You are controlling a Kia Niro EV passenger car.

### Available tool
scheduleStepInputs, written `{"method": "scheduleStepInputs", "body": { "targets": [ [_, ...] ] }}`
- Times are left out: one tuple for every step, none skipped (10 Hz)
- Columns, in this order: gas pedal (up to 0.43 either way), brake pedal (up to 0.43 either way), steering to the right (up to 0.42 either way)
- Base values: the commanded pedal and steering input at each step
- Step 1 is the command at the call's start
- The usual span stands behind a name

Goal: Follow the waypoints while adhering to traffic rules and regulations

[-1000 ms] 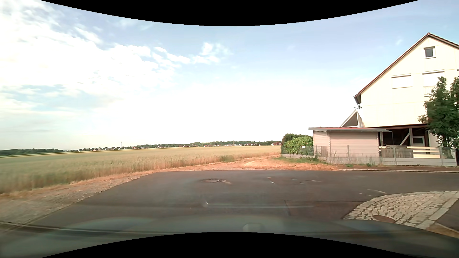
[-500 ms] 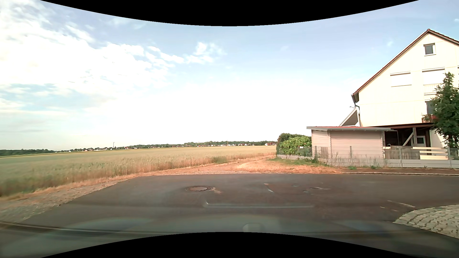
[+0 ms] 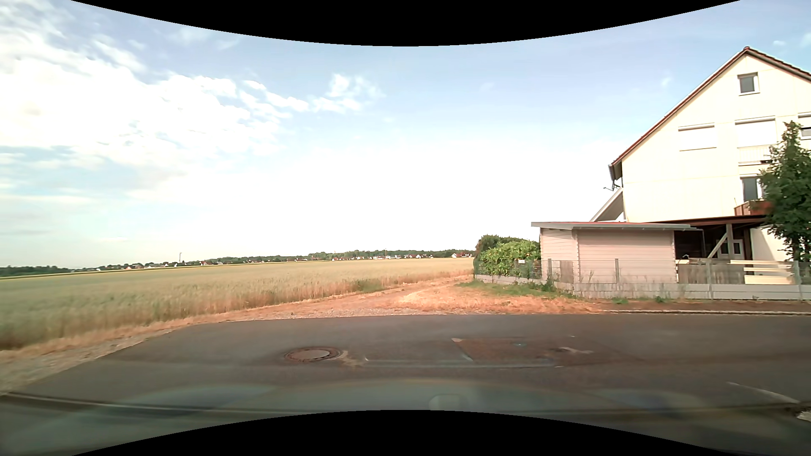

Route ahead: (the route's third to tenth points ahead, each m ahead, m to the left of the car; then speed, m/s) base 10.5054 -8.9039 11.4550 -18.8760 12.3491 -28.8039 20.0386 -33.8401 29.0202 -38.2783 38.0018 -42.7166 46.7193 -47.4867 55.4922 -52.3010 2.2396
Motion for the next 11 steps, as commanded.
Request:
{"method": "scheduleStepInputs", "body": {
  "targets": [
    [0.0, 0.0, 0.213],
    [0.0, 0.0, 0.235],
    [0.0, 0.0, 0.254],
    [0.008, 0.0, 0.265],
    [0.02, 0.0, 0.282],
    [0.039, 0.0, 0.301],
    [0.047, 0.0, 0.332],
    [0.047, 0.0, 0.364],
    [0.047, 0.0, 0.417],
    [0.047, 0.0, 0.456],
    [0.047, 0.0, 0.465]
  ]
}}
